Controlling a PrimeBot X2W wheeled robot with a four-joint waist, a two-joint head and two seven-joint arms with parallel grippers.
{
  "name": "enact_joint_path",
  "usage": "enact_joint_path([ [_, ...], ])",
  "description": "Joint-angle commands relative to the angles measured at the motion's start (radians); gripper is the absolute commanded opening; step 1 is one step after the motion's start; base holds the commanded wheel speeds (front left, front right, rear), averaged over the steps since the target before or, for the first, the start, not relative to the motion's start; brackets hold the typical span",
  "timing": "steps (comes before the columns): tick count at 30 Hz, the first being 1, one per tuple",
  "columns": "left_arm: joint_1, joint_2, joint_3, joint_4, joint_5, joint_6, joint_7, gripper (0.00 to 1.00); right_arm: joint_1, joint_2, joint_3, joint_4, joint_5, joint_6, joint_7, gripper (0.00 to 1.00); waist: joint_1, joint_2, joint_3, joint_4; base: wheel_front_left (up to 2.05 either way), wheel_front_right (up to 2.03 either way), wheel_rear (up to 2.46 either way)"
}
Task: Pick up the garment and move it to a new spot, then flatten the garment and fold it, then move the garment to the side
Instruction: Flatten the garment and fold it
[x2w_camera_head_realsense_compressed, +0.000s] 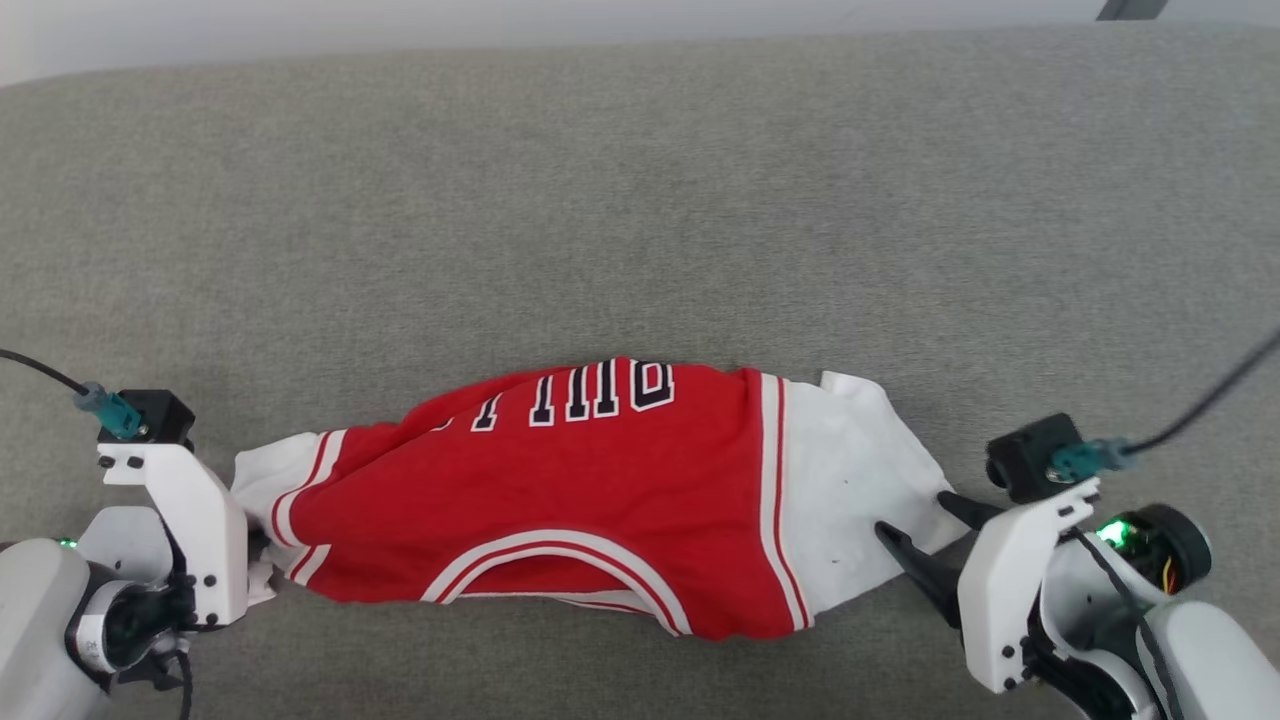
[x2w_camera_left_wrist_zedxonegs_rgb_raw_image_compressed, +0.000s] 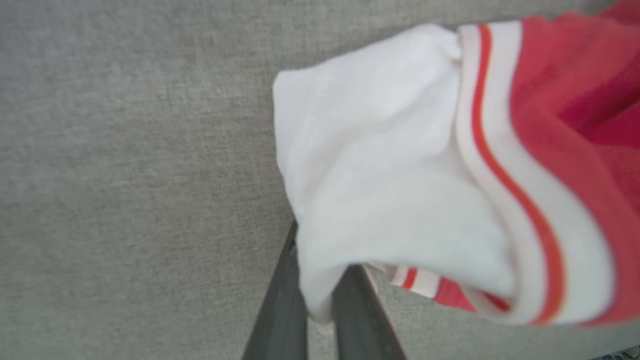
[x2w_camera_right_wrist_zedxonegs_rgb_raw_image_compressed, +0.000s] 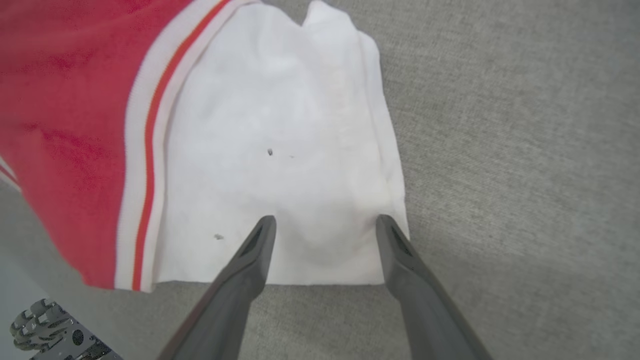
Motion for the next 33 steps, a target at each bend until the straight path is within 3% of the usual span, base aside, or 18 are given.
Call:
enact_joint_path([
  [1, 0.004, -0.038, -0.023, 0.009, 0.006, -0.008, -0.008, 0.0, -0.026, -0.008, 0.011, -0.004, -0.034, 0.0, 0.03, 1.0, 0.0, -0.0001, 0.006, 0.009, 0.0, 0.0, 0.0],
  [7, -0.012, -0.058, -0.032, 0.008, 0.01, -0.015, -0.017, 0.0, -0.057, 0.011, 0.038, 0.072, -0.083, 0.0, 0.116, 1.0, 0.0, -0.0001, 0.019, 0.03, 0.0, 0.0, 0.0],
  [11, -0.032, -0.071, -0.042, 0.012, 0.021, -0.027, -0.029, 0.0, -0.089, 0.005, 0.112, 0.185, -0.094, 0.0, 0.164, 1.0, 0.0, -0.0001, 0.023, 0.049, 0.0, 0.0, 0.0],
  [12, -0.034, -0.073, -0.042, 0.013, 0.021, -0.028, -0.032, 0.0, -0.094, 0.007, 0.123, 0.206, -0.081, 0.0, 0.166, 0.69, 0.0, -0.0001, 0.022, 0.051, 0.0, 0.0, 0.0],
  [13, -0.036, -0.076, -0.043, 0.014, 0.019, -0.03, -0.032, 0.0, -0.098, 0.009, 0.135, 0.219, -0.067, 0.0, 0.161, 0.08, 0.0, -0.0001, 0.019, 0.055, 0.0, 0.0, 0.0],
  [14, -0.038, -0.077, -0.044, 0.015, 0.019, -0.031, -0.031, 0.0, -0.106, 0.003, 0.153, 0.225, -0.056, 0.0, 0.156, 0.0, 0.0, -0.0001, 0.015, 0.058, 0.0, 0.0, 0.0],
  [24, -0.038, -0.005, -0.019, -0.08, -0.004, -0.019, 0.019, 0.0, -0.155, -0.07, 0.097, 0.107, 0.103, 0.0, 0.129, 0.0, 0.0, -0.0001, -0.076, 0.054, 0.0, 0.0, 0.0],
  [33, -0.095, 0.071, -0.002, -0.278, -0.034, 0.045, 0.177, 0.0, -0.222, -0.128, 0.021, -0.048, 0.183, 0.0, 0.219, 0.0, 0.0, -0.0001, -0.163, 0.054, 0.0, 0.0, 0.0],
])
